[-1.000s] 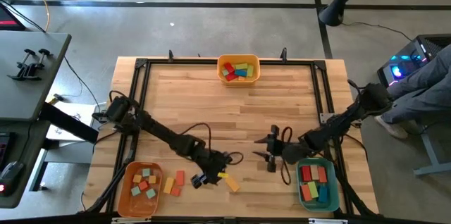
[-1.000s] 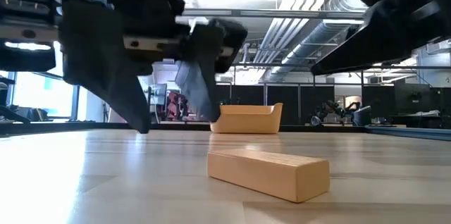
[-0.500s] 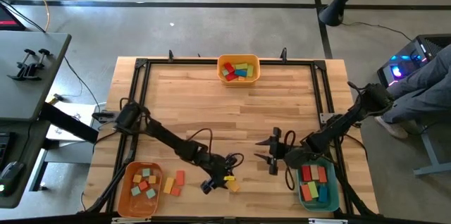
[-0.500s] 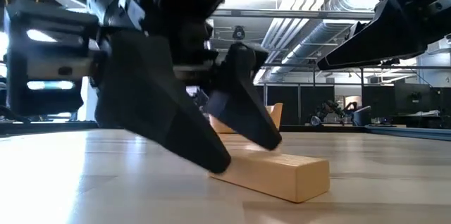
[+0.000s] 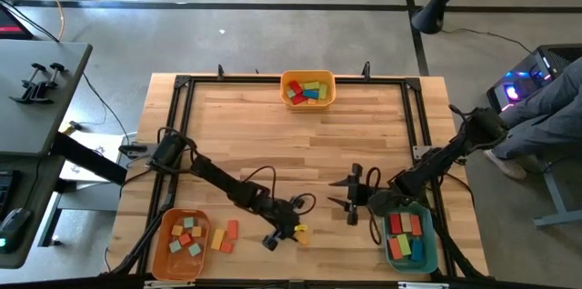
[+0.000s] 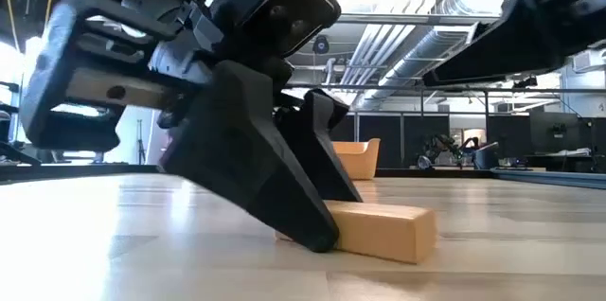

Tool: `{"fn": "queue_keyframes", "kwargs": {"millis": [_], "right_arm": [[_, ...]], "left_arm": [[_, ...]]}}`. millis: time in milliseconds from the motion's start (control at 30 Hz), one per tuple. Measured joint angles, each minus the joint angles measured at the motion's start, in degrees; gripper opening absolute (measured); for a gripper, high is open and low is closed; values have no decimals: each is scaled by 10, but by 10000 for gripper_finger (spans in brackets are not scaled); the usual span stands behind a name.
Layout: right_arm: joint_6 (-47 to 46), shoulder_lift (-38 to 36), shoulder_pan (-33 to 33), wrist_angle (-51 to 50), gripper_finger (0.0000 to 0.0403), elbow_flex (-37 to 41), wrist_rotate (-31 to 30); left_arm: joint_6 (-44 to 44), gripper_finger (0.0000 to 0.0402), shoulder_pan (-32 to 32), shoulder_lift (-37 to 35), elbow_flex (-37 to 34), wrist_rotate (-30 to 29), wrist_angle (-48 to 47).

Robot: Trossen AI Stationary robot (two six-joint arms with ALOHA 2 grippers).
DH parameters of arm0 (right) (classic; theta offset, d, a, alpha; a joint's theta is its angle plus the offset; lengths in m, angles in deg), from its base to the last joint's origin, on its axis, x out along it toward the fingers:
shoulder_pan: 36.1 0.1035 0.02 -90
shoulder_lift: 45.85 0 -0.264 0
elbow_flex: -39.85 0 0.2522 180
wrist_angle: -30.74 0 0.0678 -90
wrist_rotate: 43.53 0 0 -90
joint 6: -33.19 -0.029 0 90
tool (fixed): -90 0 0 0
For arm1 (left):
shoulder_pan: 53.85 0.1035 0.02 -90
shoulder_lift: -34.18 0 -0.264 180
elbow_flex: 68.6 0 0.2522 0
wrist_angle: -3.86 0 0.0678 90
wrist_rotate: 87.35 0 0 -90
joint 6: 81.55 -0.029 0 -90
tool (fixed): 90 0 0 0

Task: Sort blocks by size
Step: Put the small yellow rectangle block into the yellow bin

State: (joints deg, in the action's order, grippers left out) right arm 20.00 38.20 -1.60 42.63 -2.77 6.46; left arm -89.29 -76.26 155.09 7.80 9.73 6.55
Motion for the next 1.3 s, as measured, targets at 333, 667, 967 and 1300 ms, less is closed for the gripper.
{"fn": "queue_keyframes", "kwargs": {"millis": [333, 667, 967, 1300], "right_arm": [[7, 4, 9, -5, 188, 0, 52], [8, 53, 6, 47, 188, 0, 48], [6, 76, -8, 72, 188, 0, 5], [17, 75, -19, 88, 188, 0, 6]], "left_arm": [[78, 87, 42, -33, -3, -163, -48], [163, 87, 67, -82, -82, -209, 74], [272, 87, 85, -86, -188, -296, 241], [154, 87, 182, -132, -8, -393, -59]]}}
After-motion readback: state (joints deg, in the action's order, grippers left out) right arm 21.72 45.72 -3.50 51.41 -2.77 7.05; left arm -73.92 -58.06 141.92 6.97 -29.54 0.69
